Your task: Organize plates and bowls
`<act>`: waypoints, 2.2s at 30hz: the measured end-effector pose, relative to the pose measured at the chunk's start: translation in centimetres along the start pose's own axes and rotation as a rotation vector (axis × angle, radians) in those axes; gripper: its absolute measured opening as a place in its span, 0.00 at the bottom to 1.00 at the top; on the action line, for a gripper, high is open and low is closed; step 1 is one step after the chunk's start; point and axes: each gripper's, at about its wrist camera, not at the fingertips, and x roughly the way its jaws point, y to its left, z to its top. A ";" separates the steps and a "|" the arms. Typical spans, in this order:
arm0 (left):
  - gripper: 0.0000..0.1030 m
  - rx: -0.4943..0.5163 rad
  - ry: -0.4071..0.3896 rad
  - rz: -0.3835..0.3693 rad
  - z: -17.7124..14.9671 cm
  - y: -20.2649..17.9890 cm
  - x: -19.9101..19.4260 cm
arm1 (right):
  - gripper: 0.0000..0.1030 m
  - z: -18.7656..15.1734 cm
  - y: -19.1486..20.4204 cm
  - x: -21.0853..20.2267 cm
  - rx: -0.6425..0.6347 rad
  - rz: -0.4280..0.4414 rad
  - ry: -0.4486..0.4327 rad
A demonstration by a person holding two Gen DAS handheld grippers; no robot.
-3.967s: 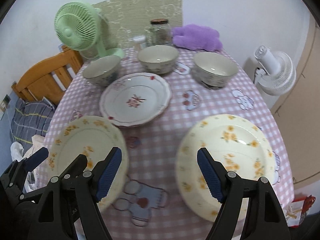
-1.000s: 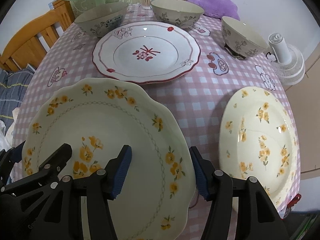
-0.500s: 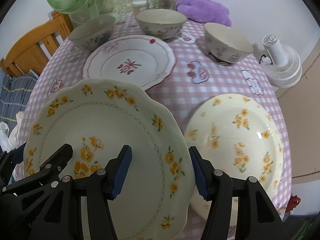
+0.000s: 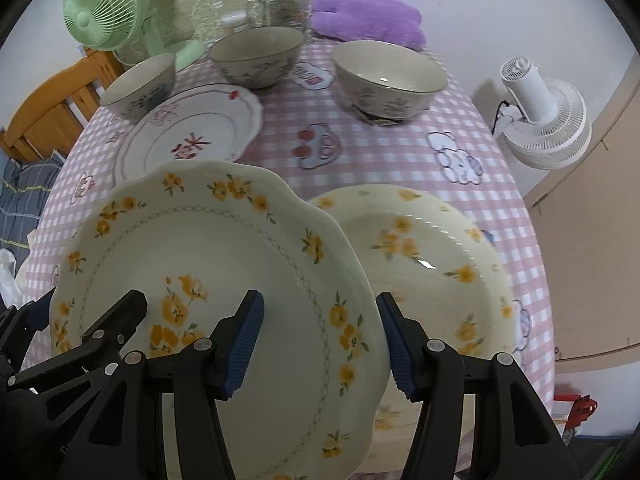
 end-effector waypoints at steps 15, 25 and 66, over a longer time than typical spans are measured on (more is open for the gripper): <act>0.75 -0.022 -0.001 -0.007 -0.2 -6.8 1.0 | 0.59 0.2 -7.3 0.5 -0.013 -0.018 -0.003; 0.75 0.008 0.008 -0.025 0.0 -11.3 2.2 | 0.59 0.5 -11.8 1.3 0.016 -0.035 -0.001; 0.79 0.012 0.004 0.069 -0.1 -13.1 3.2 | 0.58 0.4 -13.7 2.8 0.009 -0.013 0.025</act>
